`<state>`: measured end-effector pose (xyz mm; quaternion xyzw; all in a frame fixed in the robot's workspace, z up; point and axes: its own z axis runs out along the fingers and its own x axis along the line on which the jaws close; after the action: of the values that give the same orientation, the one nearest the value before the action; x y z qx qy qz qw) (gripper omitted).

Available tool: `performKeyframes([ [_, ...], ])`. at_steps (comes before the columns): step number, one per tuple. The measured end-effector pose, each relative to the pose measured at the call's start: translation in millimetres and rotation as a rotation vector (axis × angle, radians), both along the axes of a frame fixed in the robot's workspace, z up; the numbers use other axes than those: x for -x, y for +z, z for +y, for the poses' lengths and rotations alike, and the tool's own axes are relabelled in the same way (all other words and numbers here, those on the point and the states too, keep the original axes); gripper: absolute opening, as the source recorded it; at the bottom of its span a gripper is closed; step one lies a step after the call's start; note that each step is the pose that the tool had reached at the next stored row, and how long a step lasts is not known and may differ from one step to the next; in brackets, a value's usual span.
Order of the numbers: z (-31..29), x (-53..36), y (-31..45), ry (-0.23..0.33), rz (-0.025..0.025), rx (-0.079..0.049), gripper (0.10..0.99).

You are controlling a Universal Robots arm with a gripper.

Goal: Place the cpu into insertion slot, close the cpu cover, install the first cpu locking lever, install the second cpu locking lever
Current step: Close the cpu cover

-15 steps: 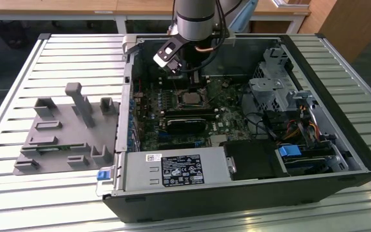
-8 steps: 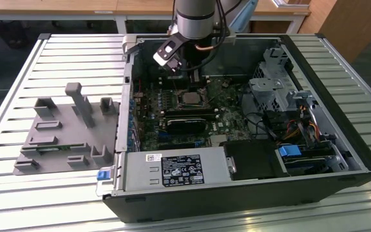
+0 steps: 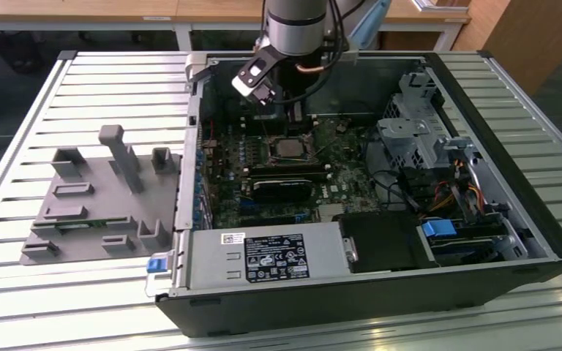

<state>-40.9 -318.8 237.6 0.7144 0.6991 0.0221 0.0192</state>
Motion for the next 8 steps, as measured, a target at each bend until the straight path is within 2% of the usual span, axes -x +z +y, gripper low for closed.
performKeyframes([
  [8, 0.0, 0.0, 11.7, 0.0, 0.0001, 0.0, 0.118],
])
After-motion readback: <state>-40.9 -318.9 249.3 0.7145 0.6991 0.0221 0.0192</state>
